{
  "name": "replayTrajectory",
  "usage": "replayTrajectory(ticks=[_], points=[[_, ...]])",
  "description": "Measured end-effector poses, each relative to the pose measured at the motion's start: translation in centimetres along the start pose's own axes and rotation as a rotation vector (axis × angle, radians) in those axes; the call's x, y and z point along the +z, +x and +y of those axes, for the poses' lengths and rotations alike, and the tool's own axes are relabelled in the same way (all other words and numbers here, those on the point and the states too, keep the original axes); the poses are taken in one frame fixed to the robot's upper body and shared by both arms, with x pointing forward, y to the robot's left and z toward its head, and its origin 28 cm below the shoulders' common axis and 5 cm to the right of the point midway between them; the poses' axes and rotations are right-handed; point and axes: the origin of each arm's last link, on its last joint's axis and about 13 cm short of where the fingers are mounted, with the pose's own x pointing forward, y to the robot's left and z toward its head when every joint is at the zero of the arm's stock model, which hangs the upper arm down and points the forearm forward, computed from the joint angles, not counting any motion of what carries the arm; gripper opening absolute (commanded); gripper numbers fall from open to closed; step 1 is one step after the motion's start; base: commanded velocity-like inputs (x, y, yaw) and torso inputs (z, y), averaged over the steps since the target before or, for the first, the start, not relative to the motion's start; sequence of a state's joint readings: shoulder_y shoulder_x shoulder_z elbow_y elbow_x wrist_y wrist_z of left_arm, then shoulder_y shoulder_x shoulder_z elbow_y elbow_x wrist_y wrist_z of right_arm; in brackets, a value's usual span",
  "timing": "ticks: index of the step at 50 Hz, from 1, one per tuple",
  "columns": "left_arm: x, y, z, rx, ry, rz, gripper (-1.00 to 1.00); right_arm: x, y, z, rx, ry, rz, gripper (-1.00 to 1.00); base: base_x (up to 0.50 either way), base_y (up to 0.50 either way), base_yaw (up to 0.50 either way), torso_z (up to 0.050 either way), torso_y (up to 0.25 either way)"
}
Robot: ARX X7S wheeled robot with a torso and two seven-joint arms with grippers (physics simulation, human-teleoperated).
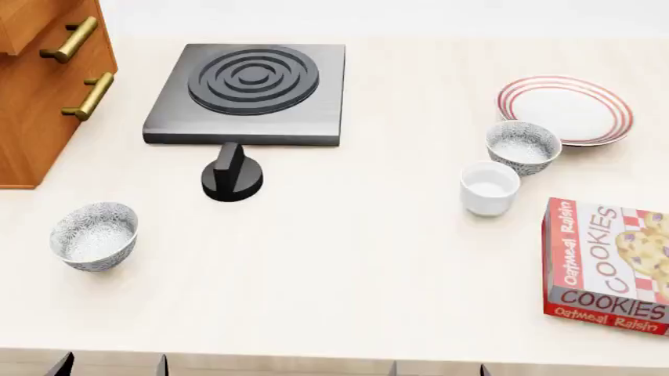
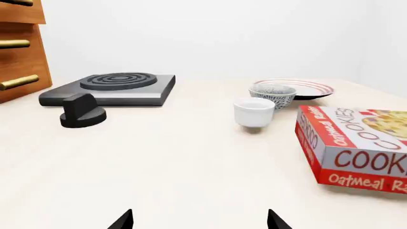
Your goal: Pick the akita bowl between the plate and the ramekin and place it on the plate.
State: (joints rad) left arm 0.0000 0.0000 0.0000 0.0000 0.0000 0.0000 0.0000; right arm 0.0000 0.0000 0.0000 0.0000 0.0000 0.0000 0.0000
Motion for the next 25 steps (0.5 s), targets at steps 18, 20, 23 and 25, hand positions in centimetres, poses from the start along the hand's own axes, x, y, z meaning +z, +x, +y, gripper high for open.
replayTrajectory(ticks=[18, 20, 23, 25], points=[[-0.2, 0.1, 0.1, 0.014, -0.001, 0.02, 1.0, 0.0, -0.1, 0.0, -0.008, 0.011, -0.013, 1.0, 0.0, 0.0, 0.0, 0.0, 0.0], [-0.1, 0.7, -0.5, 0.005, -0.024, -0.002, 1.0, -0.2, 0.1, 0.2, 0.023, 0.039, -0.022, 1.0, 0.0, 0.0, 0.0, 0.0, 0.0], [0.0, 0.7, -1.4, -0.019, -0.032, -0.006, 1.0, -0.2, 0.2, 0.5, 0.052, 0.069, -0.025, 1.0, 0.0, 0.0, 0.0, 0.0, 0.0], [0.0, 0.6, -1.1, -0.003, -0.017, -0.001, 1.0, -0.1, 0.1, 0.5, 0.04, 0.06, -0.027, 1.0, 0.0, 0.0, 0.0, 0.0, 0.0]])
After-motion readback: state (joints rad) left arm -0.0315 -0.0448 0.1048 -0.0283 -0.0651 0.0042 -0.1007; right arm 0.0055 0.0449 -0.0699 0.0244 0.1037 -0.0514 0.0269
